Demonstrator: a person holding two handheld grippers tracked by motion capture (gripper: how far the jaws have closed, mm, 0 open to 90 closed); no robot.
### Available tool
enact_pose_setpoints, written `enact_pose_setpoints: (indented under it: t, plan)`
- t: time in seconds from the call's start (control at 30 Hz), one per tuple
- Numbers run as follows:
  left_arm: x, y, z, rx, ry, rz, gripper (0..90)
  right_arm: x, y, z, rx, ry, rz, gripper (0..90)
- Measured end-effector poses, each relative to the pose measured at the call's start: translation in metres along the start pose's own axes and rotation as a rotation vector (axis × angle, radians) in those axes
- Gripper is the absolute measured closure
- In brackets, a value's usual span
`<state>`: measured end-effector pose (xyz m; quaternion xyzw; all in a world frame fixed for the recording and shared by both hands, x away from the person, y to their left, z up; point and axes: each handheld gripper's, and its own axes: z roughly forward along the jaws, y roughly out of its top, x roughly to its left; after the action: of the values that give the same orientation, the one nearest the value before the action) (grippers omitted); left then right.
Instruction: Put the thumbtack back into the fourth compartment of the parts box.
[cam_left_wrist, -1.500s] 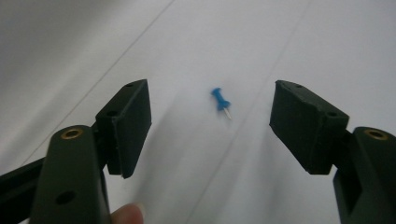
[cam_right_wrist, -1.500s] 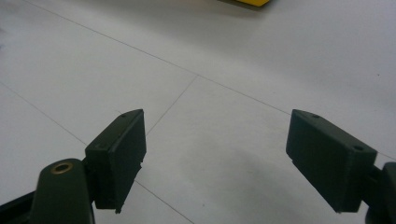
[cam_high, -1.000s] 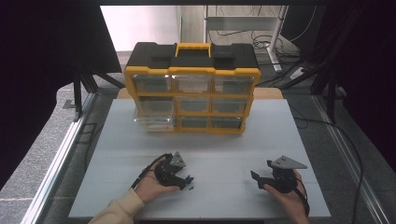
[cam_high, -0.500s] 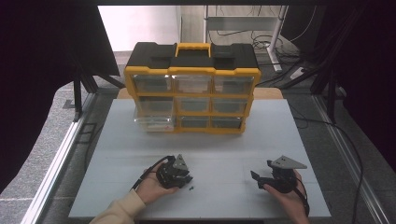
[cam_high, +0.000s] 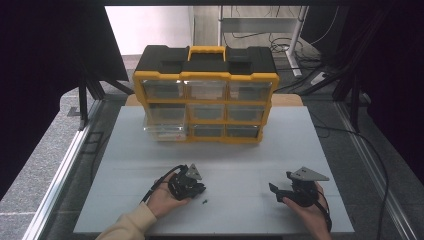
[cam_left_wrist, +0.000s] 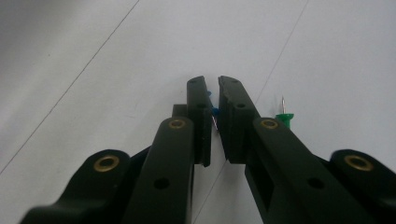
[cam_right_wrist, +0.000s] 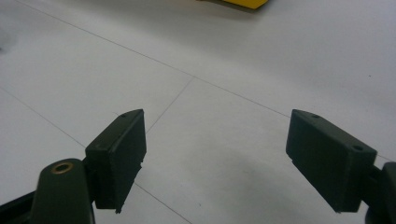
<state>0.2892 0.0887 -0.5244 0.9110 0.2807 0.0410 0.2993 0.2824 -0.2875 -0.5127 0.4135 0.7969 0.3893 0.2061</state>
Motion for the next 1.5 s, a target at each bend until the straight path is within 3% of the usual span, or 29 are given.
enact_pose_setpoints:
  t: [0.23, 0.5, 0.83, 1.17, 1.5]
  plan:
    - [0.003, 0.001, -0.01, -0.037, -0.027, -0.006, 83.0, 0.0, 0.0, -0.001, -0.001, -0.003, 0.0, 20.3]
    - [0.006, 0.002, -0.039, -0.164, -0.035, -0.042, 83.0, -0.001, 0.0, -0.001, -0.001, -0.003, -0.001, 20.2]
    - [0.014, 0.004, -0.07, -0.273, -0.067, -0.073, 82.9, -0.001, 0.0, -0.001, -0.003, -0.005, 0.001, 20.2]
    - [0.012, 0.015, -0.097, -0.363, -0.041, -0.051, 82.9, -0.001, 0.0, -0.002, -0.004, -0.005, 0.004, 20.2]
    - [0.015, 0.019, -0.114, -0.414, -0.016, -0.053, 82.9, -0.001, 0.0, -0.001, -0.005, -0.006, 0.002, 20.2]
